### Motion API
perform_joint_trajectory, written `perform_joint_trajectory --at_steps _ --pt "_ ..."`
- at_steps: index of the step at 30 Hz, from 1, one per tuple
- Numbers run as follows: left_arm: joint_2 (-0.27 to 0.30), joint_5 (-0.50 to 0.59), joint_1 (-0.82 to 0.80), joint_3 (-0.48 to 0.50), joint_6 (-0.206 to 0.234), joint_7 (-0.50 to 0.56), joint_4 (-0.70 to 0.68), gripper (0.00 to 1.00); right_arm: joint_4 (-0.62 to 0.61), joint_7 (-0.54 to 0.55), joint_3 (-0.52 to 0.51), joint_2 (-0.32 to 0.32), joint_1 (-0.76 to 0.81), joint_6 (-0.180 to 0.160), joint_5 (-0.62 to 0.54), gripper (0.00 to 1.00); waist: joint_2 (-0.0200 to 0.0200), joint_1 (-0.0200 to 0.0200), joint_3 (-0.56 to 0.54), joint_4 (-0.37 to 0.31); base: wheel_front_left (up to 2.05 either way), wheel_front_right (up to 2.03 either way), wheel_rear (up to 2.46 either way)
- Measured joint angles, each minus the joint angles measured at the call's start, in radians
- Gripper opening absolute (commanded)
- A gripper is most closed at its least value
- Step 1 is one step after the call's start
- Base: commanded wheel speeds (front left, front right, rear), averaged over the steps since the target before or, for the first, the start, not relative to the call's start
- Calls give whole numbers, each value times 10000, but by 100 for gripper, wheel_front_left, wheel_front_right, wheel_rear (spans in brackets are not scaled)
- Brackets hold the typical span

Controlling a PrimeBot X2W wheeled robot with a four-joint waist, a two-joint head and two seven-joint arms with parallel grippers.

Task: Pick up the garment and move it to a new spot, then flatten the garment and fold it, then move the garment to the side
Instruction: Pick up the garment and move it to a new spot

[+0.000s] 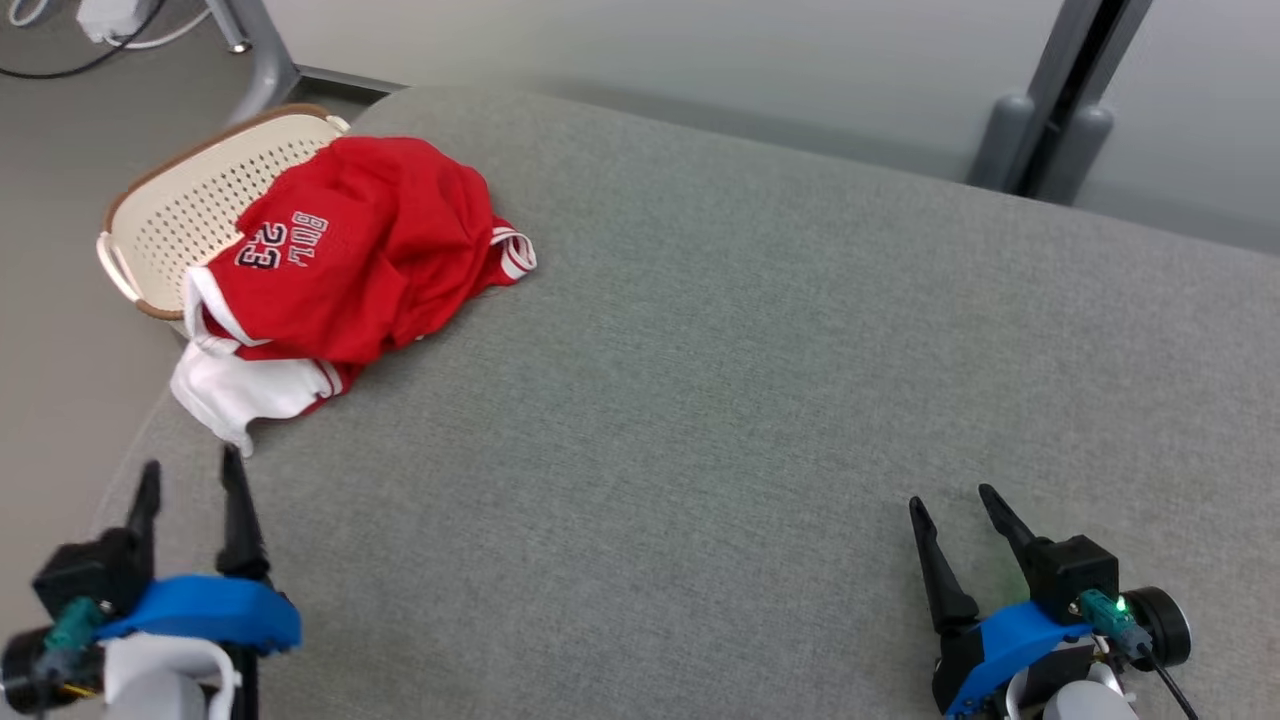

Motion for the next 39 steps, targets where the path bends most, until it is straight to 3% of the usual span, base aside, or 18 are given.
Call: perform_joint_trajectory --at_steps 8,14,18,25,26,27,33,39 --pt "1131 -575 -2047 443 -134 -6 598 100 -29 -31 -44 38 -277 8 -230 100 0 0 977 -628 0 0 0" --pt "2192 -1941 -3527 -677 -153 0 2038 100 -151 -121 173 90 -666 15 -382 100 0 -2 1631 -1002 0 0 0" --pt "2830 -2414 -4194 -920 -153 230 3214 100 -198 -134 385 109 -906 15 -410 100 0 -3 1929 -1258 0 0 0" --pt "3043 -3009 -4887 -1231 -153 907 5032 100 -228 -165 420 194 -1111 35 -500 100 0 -3 2155 -1526 0 0 0" --pt "2986 -3126 -4889 -1294 -153 926 5170 89 -201 -165 412 201 -1120 46 -499 100 0 -3 2141 -1542 0 0 0" --pt "2974 -3164 -4890 -1365 -153 848 5258 2 -178 -165 410 203 -1123 48 -497 100 0 -2 2114 -1552 0 0 0" --pt "2964 -3670 -4943 -2320 -153 493 4876 0 155 -117 330 142 -1067 38 -155 100 1 1 1638 -1475 0 0 0" --pt "3308 -4136 -5268 -3655 -153 201 3340 0 424 -48 435 17 -549 6 548 100 0 1 846 -1423 0 0 0"
